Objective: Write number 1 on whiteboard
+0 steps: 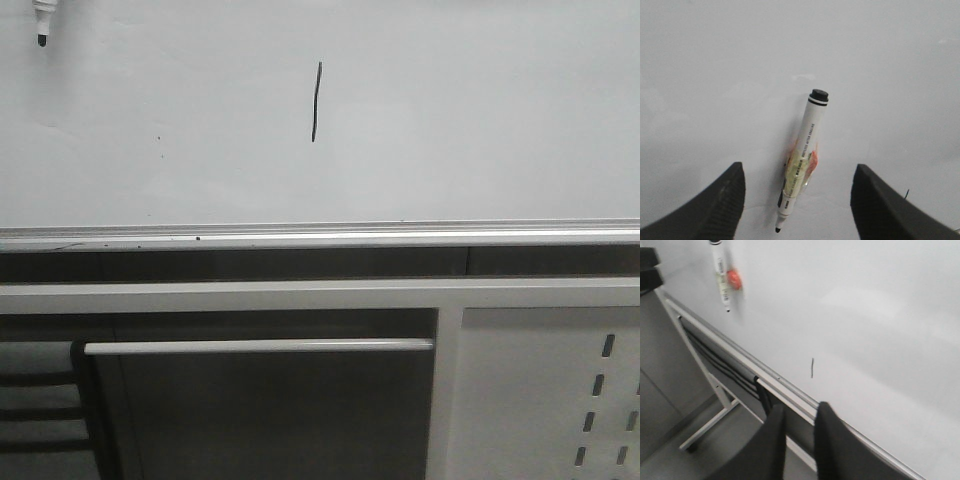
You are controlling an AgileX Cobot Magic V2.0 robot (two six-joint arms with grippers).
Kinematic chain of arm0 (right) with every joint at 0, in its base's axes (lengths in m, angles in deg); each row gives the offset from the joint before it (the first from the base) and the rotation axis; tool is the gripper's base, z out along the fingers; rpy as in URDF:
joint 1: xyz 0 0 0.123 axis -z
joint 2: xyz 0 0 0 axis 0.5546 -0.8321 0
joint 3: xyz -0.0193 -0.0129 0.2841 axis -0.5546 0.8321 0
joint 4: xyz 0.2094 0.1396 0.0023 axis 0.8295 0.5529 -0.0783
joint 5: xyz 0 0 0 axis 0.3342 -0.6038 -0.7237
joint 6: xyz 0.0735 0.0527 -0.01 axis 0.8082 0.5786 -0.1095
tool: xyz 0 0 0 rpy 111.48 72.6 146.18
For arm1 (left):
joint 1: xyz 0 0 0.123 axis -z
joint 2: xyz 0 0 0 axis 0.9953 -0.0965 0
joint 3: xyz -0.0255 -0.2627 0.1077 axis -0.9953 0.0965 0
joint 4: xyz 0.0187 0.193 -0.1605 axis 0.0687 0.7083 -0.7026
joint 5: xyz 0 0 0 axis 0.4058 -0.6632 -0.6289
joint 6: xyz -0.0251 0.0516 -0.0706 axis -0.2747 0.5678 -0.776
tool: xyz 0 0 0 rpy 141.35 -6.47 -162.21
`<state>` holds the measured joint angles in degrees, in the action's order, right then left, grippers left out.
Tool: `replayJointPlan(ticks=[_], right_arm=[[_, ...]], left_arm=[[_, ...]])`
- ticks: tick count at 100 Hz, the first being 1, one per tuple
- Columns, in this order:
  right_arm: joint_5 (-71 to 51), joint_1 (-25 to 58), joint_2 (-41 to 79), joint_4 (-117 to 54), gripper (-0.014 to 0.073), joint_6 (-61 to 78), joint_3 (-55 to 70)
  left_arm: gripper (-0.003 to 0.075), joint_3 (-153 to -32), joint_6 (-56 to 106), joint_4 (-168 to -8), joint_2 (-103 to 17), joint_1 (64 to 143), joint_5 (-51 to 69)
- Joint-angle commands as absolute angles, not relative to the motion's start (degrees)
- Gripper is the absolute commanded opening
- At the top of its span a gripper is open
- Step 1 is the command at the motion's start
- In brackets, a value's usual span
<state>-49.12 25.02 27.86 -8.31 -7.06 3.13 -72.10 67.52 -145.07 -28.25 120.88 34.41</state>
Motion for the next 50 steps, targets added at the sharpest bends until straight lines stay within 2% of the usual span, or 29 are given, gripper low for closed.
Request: replayJointPlan(ticks=[1,5,13,32,50], right_arm=[[-42.0,26.5,32.4,-7.4,-0.0069,-6.1,5.4],[-38.8,26.5,34.8,-7.4,-0.0061,-6.1,8.7],[-32.8,26.5,39.8,-6.8,-0.0062,-6.1,14.2],[-20.2,26.5,54.5,-6.8,-0.0064,-6.1,30.6],[-16.9,26.5,69.0,-6.4,-0.0064,-6.1,43.3]], left_arm=[[0.0291,-71.3,66.8,-146.0,-23.5,120.8,34.1],[0.0209,-70.1,66.8,-146.3,-21.3,120.8,34.1],[-0.0017,-66.7,66.8,-146.3,-17.1,120.8,33.2],[-0.002,-58.1,67.0,-146.3,-8.3,120.8,30.6],[-0.002,-51.4,67.0,-146.3,0.7,120.8,30.0]])
